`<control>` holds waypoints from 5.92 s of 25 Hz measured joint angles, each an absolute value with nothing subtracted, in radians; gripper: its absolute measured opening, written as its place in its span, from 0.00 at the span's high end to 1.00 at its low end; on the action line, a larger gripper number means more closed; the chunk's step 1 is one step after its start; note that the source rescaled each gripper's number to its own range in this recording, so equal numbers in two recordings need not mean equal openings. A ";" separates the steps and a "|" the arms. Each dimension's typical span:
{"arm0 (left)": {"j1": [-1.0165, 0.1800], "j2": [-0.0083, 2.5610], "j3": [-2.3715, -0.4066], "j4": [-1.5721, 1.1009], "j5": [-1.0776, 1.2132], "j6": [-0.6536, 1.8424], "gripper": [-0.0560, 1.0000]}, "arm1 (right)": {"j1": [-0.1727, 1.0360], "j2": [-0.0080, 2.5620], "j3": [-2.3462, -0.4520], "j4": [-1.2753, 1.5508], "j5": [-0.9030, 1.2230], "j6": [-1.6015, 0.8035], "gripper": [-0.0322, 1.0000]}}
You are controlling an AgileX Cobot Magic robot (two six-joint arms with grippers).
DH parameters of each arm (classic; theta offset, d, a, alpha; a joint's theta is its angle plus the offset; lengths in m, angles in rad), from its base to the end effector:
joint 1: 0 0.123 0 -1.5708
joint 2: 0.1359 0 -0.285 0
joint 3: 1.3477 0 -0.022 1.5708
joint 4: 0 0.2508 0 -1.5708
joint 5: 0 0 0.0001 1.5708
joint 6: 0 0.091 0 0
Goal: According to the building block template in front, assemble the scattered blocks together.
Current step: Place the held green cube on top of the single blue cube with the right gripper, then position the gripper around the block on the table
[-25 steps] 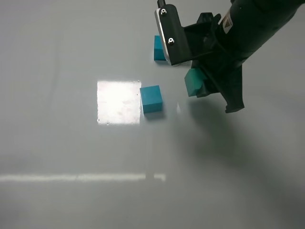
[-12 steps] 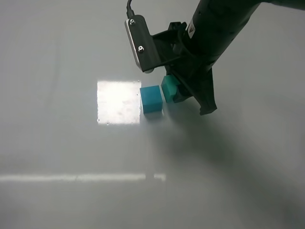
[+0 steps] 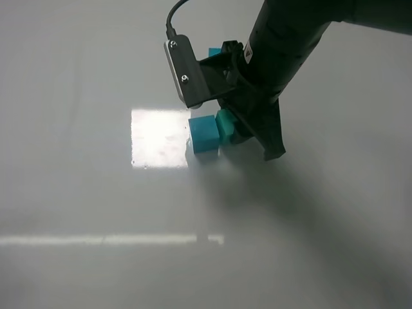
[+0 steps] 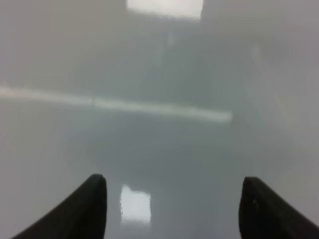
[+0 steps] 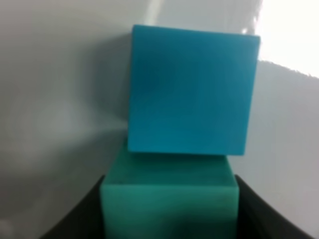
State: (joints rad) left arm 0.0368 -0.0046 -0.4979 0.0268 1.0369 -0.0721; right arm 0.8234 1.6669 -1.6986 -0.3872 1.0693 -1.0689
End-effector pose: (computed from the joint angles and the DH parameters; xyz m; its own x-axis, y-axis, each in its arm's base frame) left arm -0.0044 0.0019 0.2787 -0.4279 -0.0742 -0.9008 -0.0827 0.9957 -0.0427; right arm 0.2696 0.2465 0.3837 0.3653 -0.9285 0.0660 -0.6827 -0.3155 -0.6591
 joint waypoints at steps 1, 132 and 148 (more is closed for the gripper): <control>0.037 -0.005 -0.498 0.027 1.037 -0.072 0.46 | 0.823 1.673 -1.699 -0.389 1.066 -1.069 0.96; 0.037 -0.005 -0.497 0.027 1.037 -0.069 0.46 | 0.789 1.703 -1.699 -0.360 1.034 -0.774 0.76; 0.037 -0.005 -0.497 0.027 1.037 -0.069 0.46 | 0.789 1.650 -1.713 -0.330 1.069 -0.767 0.39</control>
State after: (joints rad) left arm 0.0368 -0.0046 -0.4971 0.0268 1.0369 -0.0694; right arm 0.7888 1.6499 -1.7127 -0.3304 1.0695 -0.7674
